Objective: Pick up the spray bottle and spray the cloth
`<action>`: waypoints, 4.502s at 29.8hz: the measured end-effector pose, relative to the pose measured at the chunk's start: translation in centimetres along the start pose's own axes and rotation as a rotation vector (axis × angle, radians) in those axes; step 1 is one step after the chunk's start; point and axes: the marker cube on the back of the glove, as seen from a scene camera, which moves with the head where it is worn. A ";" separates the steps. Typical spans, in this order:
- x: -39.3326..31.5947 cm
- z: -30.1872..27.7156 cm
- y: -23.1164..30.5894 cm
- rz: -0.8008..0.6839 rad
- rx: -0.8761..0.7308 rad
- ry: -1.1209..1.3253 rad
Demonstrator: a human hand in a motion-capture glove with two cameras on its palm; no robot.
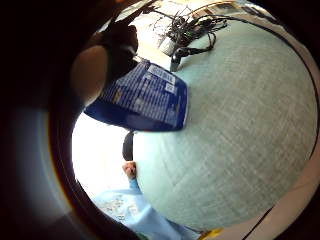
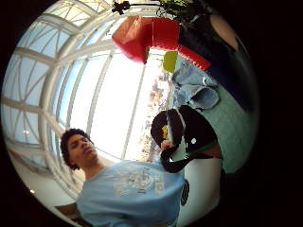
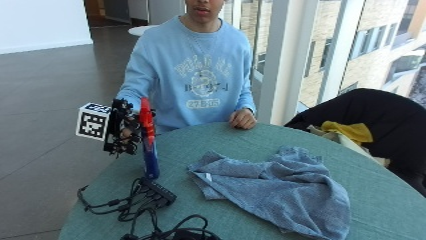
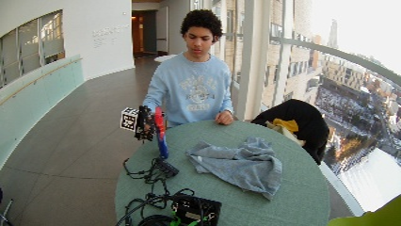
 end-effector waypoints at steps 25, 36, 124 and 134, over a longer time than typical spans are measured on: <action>0.7 3.4 -6.6 -0.062 0.126 -0.077; -3.2 3.7 -8.6 -0.102 -0.042 -0.005; -12.4 20.5 -16.9 0.087 -0.625 0.433; -12.6 21.2 -16.2 0.071 -0.643 0.411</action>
